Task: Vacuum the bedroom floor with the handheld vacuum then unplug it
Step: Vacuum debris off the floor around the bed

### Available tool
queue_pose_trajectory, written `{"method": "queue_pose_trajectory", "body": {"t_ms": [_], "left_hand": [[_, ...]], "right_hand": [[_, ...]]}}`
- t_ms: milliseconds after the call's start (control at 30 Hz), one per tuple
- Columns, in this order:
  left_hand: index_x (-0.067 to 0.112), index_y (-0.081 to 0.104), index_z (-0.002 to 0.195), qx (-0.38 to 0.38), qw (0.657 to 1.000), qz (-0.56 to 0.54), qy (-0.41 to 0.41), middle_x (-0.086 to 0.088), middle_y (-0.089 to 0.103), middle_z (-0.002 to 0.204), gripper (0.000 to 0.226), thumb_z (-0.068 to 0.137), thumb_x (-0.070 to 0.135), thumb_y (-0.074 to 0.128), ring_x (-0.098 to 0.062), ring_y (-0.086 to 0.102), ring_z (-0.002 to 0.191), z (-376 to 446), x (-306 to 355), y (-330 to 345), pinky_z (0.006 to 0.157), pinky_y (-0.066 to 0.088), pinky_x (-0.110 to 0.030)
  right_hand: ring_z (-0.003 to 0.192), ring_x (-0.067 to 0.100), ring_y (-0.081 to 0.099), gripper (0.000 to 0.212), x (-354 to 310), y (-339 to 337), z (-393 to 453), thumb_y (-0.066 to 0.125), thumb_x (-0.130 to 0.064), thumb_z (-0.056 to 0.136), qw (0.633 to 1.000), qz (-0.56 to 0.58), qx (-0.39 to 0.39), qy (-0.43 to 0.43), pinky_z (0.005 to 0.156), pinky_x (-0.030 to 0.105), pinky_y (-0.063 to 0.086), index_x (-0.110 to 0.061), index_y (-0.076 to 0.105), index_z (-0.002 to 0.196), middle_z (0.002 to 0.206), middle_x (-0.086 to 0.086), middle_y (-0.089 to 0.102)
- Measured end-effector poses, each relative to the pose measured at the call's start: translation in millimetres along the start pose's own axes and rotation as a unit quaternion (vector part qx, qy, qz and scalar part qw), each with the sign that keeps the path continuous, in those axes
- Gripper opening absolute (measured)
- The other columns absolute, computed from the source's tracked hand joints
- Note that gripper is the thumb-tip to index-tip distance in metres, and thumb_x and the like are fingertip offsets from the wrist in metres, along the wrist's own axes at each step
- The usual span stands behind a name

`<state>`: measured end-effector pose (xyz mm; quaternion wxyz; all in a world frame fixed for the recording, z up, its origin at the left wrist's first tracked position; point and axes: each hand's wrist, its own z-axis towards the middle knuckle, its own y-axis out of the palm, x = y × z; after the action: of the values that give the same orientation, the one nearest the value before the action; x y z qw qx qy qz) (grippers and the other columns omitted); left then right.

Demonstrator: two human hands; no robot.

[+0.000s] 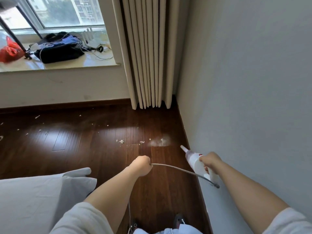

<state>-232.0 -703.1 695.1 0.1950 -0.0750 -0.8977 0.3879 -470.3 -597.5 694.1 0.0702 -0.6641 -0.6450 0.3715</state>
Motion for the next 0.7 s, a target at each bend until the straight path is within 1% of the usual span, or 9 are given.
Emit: {"method": "queue_pose_trajectory", "body": {"t_ms": [133, 233, 300, 467, 533, 600, 700], "left_hand": [[0.007, 0.062, 0.113, 0.004, 1.0, -0.009, -0.007, -0.01, 0.064, 0.113, 0.029, 0.097, 0.026, 0.048, -0.026, 0.062, 0.102, -3.4, 4.5, 5.7, 0.085, 0.051, -0.032], [0.007, 0.061, 0.114, 0.007, 1.0, -0.015, -0.02, -0.011, 0.063, 0.113, 0.029, 0.097, 0.025, 0.046, -0.027, 0.062, 0.101, -6.8, 0.1, 8.5, 0.085, 0.052, -0.033], [0.007, 0.061, 0.114, 0.01, 0.999, -0.013, -0.029, -0.011, 0.064, 0.113, 0.029, 0.097, 0.025, 0.046, -0.027, 0.062, 0.101, -9.5, -4.5, 8.9, 0.083, 0.051, -0.032], [0.006, 0.061, 0.115, 0.021, 0.998, -0.032, -0.046, -0.012, 0.063, 0.112, 0.031, 0.097, 0.023, 0.043, -0.028, 0.061, 0.102, -15.4, -20.9, 7.7, 0.085, 0.051, -0.034], [0.006, 0.061, 0.113, 0.027, 0.997, -0.041, -0.054, -0.011, 0.063, 0.111, 0.03, 0.097, 0.023, 0.043, -0.027, 0.061, 0.1, -16.7, -28.5, 6.6, 0.083, 0.05, -0.033], [0.006, 0.061, 0.112, 0.033, 0.996, -0.051, -0.062, -0.01, 0.064, 0.109, 0.029, 0.097, 0.023, 0.043, -0.023, 0.061, 0.092, -19.0, -38.5, 4.4, 0.076, 0.048, -0.029], [0.006, 0.061, 0.112, 0.044, 0.994, -0.068, -0.077, -0.005, 0.061, 0.099, 0.028, 0.097, 0.023, 0.045, -0.015, 0.053, 0.081, -23.9, -57.5, 2.1, 0.066, 0.042, -0.021]], "right_hand": [[0.049, 0.019, 0.048, 0.027, 7.0, -3.9, 7.1, 0.052, -0.012, 0.093, 1.0, 0.019, 0.004, 0.0, 0.046, 0.023, 0.038, 0.006, 0.057, 0.112, 0.074, 0.015, 0.055], [0.048, 0.019, 0.048, 0.016, -0.2, -3.0, 7.9, 0.052, -0.01, 0.092, 0.999, 0.033, -0.005, -0.009, 0.046, 0.022, 0.038, 0.003, 0.056, 0.1, 0.063, 0.012, 0.051], [0.046, 0.018, 0.045, 0.012, -7.2, -1.5, 8.4, 0.051, -0.008, 0.092, 0.999, 0.034, -0.02, -0.016, 0.045, 0.022, 0.036, 0.003, 0.054, 0.097, 0.06, 0.012, 0.048], [0.047, 0.017, 0.041, 0.021, -27.0, 11.6, 3.3, 0.051, -0.011, 0.094, 0.997, 0.021, -0.06, -0.032, 0.046, 0.024, 0.036, 0.001, 0.057, 0.11, 0.061, 0.009, 0.043], [0.048, 0.016, 0.042, 0.023, -34.4, 20.7, -0.9, 0.05, -0.012, 0.094, 0.996, 0.012, -0.072, -0.043, 0.046, 0.024, 0.037, 0.001, 0.058, 0.112, 0.061, 0.008, 0.043], [0.05, 0.016, 0.044, 0.024, -40.9, 32.1, -5.0, 0.051, -0.014, 0.094, 0.995, 0.003, -0.082, -0.055, 0.048, 0.025, 0.038, 0.002, 0.057, 0.112, 0.063, 0.008, 0.045], [0.058, 0.018, 0.05, 0.026, -50.4, 53.4, -11.0, 0.053, -0.018, 0.094, 0.993, -0.021, -0.086, -0.078, 0.059, 0.029, 0.044, 0.002, 0.056, 0.111, 0.068, 0.009, 0.05]]}}
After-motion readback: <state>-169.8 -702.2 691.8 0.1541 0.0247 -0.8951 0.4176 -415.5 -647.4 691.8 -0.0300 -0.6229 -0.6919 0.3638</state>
